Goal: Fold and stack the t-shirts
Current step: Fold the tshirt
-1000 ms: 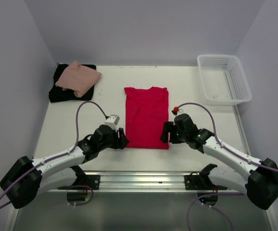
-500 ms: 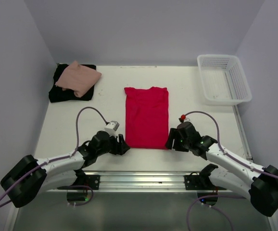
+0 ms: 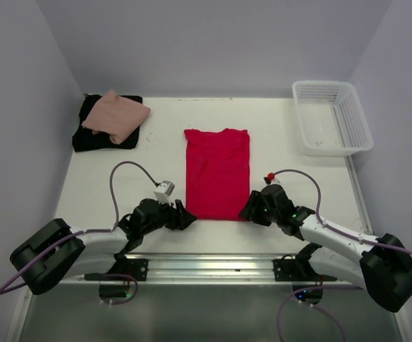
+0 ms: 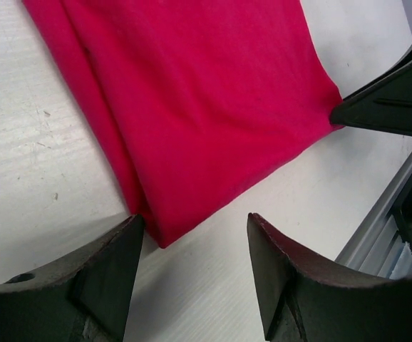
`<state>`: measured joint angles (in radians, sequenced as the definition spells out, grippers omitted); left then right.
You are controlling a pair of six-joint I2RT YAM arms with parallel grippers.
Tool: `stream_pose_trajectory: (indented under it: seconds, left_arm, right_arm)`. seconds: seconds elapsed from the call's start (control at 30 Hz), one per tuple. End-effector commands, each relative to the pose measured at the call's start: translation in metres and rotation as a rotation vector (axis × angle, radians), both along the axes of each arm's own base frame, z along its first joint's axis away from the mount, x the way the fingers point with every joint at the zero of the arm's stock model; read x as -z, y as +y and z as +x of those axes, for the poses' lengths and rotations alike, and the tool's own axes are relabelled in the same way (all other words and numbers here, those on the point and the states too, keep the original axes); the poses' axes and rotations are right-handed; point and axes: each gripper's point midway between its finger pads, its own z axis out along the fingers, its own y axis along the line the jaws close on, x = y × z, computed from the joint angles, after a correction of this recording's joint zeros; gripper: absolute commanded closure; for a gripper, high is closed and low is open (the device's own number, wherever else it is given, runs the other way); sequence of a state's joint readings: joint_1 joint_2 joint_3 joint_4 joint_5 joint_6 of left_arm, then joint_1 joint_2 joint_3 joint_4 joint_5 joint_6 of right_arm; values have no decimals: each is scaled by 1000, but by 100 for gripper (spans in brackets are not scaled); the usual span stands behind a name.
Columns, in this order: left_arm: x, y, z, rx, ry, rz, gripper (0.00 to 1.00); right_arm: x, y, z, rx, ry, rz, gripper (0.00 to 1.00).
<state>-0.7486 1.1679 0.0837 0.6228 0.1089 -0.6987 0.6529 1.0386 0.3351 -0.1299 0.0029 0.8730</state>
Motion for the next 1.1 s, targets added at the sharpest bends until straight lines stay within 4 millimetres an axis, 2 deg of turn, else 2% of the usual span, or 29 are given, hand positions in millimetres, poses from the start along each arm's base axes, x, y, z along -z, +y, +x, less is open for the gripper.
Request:
stream_pose_trajectory:
  seconds: [0.0, 0.2, 0.3, 0.33, 0.37, 0.43, 0.47, 0.57, 0.6, 0.67, 0.83, 1.07]
  left_arm:
    - [5, 1, -2, -14, 6, -28, 35]
    - [12, -2, -2, -17, 24, -38, 36]
    - [14, -3, -2, -17, 32, -39, 37]
    - [16, -3, -2, -18, 36, -38, 37]
    - [17, -2, -2, -19, 37, -35, 39]
    - [19, -3, -2, -18, 41, -32, 49]
    - [20, -3, -2, -18, 45, -31, 62]
    - [18, -6, -6, 5, 57, -45, 79]
    - [15, -7, -7, 13, 59, -50, 87]
    - [13, -7, -10, 14, 65, -59, 95]
    - [-3, -2, -17, 7, 80, -71, 100]
    - [-41, -4, -36, 9, 83, -95, 100]
  right_arm:
    - [26, -6, -8, 18, 47, -26, 46]
    - [36, -6, -5, 22, 57, -48, 52]
    - [34, -3, 0, 17, 36, -38, 66]
    - [34, -3, 0, 14, 36, -37, 78]
    - [34, -3, 0, 14, 35, -36, 84]
    - [33, -3, -1, 11, 39, -37, 100]
    - [30, -2, -1, 9, 33, -32, 100]
    - [28, -5, -5, -2, 41, -42, 100]
    - [20, -4, -4, -5, 25, -30, 100]
    - [13, -5, -6, -16, 21, -37, 100]
    - [-12, -6, -17, -72, 10, -23, 100]
    - [-45, 2, -31, -174, -5, 25, 100]
